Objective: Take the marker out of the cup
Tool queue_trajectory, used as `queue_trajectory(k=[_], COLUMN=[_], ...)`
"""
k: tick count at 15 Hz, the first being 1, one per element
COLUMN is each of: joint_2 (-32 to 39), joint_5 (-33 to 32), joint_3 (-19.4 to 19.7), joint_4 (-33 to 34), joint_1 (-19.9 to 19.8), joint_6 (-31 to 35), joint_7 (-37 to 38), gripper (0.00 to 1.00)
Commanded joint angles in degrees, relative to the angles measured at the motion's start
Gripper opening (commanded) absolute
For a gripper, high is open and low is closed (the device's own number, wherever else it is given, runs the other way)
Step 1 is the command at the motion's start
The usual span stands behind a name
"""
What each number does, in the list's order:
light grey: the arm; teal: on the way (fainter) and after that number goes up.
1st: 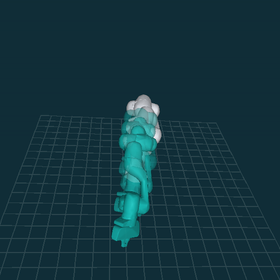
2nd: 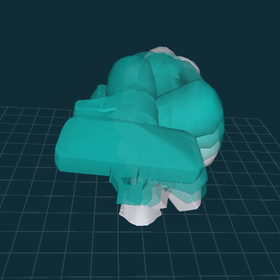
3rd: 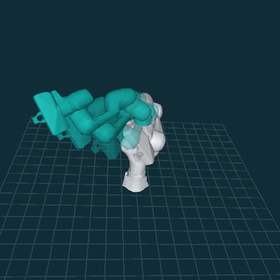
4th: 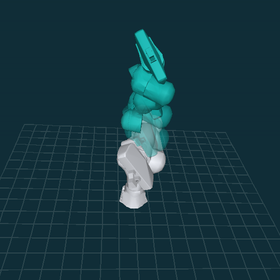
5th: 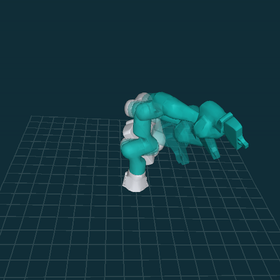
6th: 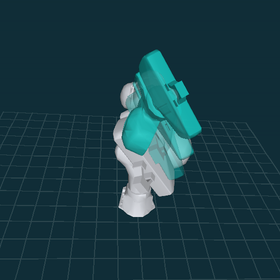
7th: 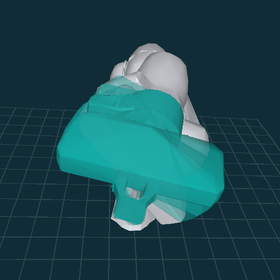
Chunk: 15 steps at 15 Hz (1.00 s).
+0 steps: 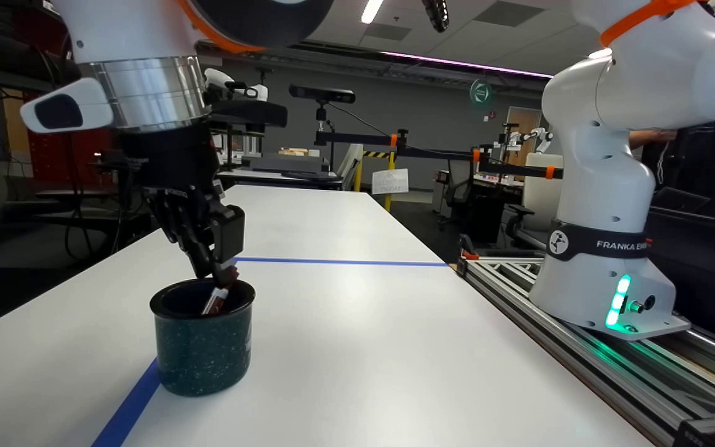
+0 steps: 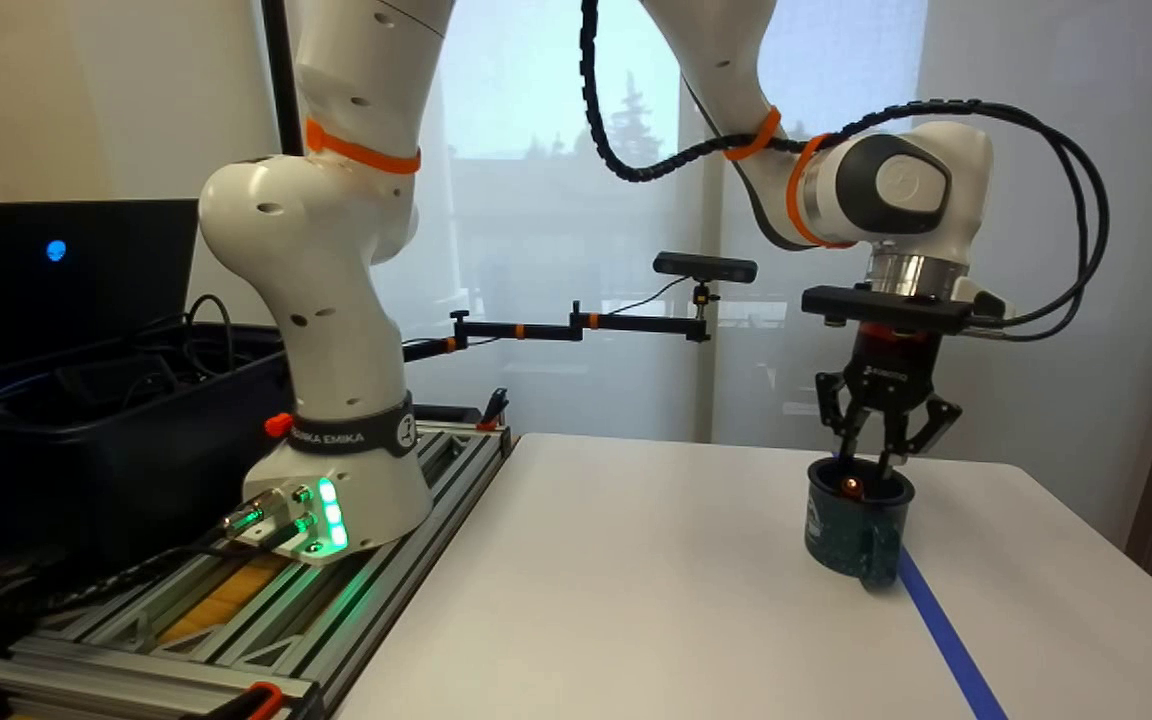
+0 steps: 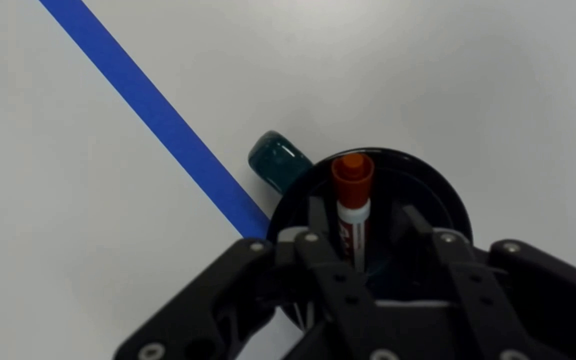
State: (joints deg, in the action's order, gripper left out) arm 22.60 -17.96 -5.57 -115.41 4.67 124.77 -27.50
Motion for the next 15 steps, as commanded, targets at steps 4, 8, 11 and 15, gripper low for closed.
queue_trajectory(k=[4, 8, 11, 15], joint_2=[0.95, 1.44, 2.02, 2.58], joint_5=[-0.75, -0.49, -0.27, -0.04], joint_3=[-0.86, -1.04, -1.06, -1.06], joint_4=[0.96, 1.01, 1.32, 1.68], joint_1=[-0.22, -0.43, -0.66, -0.97], joint_6=[0.6, 0.86, 1.23, 1.12], joint_7=[-1.82, -2.75, -3.52, -4.35], gripper=[0.44, 0.4, 0.33, 0.36])
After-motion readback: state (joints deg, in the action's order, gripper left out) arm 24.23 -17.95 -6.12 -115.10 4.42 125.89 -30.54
